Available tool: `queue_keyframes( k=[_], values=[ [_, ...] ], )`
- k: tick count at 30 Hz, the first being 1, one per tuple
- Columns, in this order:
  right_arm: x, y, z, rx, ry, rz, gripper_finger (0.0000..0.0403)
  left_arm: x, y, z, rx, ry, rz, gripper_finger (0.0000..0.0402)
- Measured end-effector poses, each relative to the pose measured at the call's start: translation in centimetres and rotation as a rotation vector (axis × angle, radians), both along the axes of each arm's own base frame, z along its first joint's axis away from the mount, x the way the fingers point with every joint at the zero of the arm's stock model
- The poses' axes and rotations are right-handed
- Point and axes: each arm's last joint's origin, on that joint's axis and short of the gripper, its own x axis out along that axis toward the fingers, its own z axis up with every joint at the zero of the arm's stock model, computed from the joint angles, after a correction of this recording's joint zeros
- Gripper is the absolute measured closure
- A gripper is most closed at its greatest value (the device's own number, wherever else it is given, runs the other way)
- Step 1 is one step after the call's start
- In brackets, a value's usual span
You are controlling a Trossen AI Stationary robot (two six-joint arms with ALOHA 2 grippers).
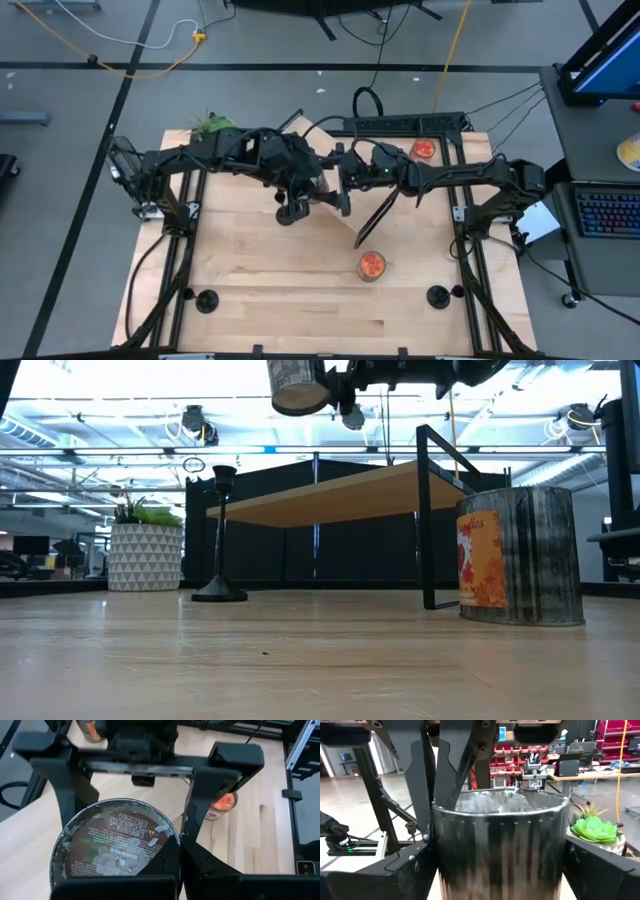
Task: Pick & Place candle stick holders
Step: Put the brown scented candle on the shelf
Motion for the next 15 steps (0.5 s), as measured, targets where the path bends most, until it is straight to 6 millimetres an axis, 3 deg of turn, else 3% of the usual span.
queue_keyframes(
  k=[8,15],
  values=[
    [1.7,0.1,-2.3,0.047,0.017,0.043,0.0047,0.3,0.0,0.1,-0.008,-0.026,-0.001,0.0402],
    [1.6,0.1,-2.1,0.039,0.000,0.040,0.0054,0.2,0.0,-0.1,-0.016,-0.004,0.009,0.0402]
  ],
)
